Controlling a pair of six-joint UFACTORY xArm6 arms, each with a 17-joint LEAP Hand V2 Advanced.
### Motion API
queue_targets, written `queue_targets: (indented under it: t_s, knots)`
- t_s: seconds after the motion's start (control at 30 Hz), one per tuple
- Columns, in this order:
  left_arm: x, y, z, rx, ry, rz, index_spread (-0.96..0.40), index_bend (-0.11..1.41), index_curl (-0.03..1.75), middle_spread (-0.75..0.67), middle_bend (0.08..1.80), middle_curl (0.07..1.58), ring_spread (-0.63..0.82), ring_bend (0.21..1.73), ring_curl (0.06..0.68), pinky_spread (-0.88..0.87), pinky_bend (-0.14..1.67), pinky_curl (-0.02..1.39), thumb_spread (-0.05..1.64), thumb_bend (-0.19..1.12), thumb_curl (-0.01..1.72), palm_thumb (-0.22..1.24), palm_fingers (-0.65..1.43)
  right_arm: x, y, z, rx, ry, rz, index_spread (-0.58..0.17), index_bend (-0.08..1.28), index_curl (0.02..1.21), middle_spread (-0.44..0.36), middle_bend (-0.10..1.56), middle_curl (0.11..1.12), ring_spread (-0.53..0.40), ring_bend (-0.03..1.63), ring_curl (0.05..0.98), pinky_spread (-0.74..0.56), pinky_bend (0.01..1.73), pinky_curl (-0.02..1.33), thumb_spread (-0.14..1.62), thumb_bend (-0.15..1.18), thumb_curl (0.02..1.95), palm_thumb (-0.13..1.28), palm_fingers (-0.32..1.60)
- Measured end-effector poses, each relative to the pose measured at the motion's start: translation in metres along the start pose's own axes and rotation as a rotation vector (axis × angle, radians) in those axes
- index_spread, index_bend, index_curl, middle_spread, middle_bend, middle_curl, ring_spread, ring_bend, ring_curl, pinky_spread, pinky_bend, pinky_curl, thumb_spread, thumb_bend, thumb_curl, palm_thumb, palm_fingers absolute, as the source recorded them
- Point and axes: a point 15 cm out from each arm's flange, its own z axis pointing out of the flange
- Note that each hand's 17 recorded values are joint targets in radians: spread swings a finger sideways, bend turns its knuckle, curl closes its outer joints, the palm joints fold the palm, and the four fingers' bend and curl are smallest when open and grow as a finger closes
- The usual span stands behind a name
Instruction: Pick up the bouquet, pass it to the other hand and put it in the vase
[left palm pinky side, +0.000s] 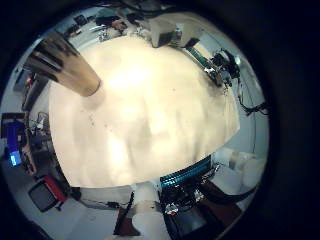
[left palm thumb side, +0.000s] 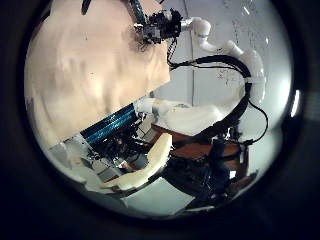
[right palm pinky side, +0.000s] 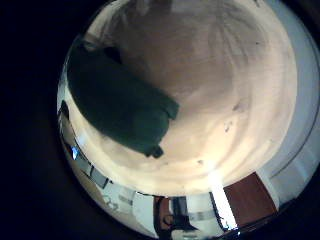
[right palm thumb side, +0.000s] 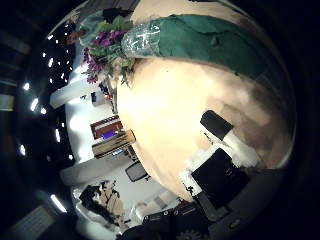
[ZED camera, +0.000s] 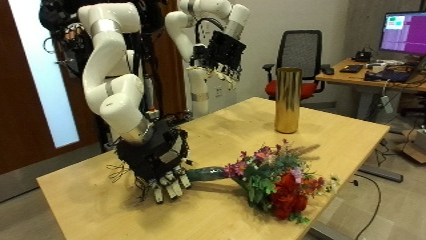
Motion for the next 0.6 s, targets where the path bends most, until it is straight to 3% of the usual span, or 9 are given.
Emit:
queue_targets:
  t_s: [0.6]
  knots:
    - [0.000,0.001,-0.001,0.001,0.001,-0.004,0.23,0.18,0.34,0.55,0.18,0.26,0.64,0.50,0.204,0.62,0.34,0.31,0.86,-0.03,0.31,0.31,0.06,0.016,-0.006,0.009,-0.040,0.087,0.005,-0.117,0.16,0.28,0.109,0.35,0.37,0.027,0.60,0.249,0.17,0.27,0.28,0.94,-0.02,0.50,0.87,0.35]
